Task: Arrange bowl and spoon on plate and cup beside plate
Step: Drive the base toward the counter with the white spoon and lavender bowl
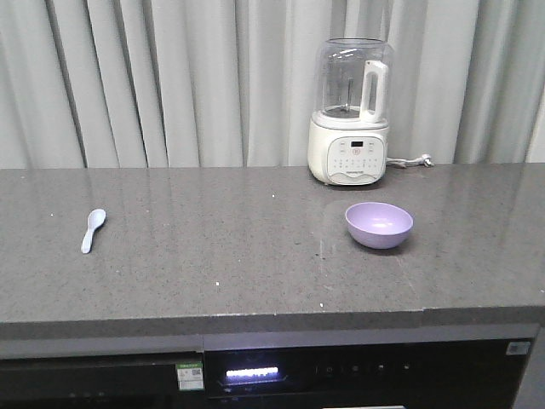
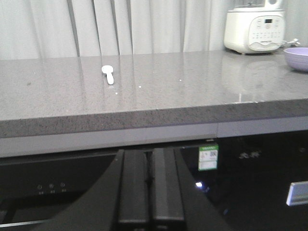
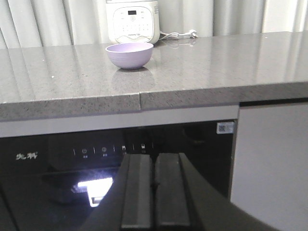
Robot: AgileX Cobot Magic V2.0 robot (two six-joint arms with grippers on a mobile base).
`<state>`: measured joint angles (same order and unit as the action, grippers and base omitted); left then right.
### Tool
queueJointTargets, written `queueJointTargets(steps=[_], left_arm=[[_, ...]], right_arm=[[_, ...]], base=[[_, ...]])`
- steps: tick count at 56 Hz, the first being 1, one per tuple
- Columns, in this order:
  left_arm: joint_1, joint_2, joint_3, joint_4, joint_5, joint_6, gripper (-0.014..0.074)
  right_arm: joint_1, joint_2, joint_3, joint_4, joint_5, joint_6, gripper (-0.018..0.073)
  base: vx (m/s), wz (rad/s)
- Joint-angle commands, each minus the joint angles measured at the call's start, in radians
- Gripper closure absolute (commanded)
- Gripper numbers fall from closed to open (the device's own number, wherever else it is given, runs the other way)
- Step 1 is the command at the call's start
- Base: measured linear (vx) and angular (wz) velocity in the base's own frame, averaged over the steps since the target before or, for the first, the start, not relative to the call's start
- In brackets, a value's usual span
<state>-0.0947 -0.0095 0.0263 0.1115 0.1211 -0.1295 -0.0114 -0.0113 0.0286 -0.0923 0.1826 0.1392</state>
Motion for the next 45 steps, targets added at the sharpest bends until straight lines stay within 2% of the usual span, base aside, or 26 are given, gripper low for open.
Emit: queueJointTargets(steps=[1, 45], left_arm=[[-0.002, -0.007, -0.025, -0.007, -0.076, -0.003, 0.0602], [-0.002, -0.007, -0.025, -0.007, -0.076, -0.003, 0.0602]], right_arm=[[-0.006, 0.002, 0.006, -0.011, -0.081, 0.0, 0.0568], [-0.006, 0.002, 0.006, -0.011, -0.083, 0.0, 0.0568]], base=[[0.4, 0.1], [0.38, 0.06]])
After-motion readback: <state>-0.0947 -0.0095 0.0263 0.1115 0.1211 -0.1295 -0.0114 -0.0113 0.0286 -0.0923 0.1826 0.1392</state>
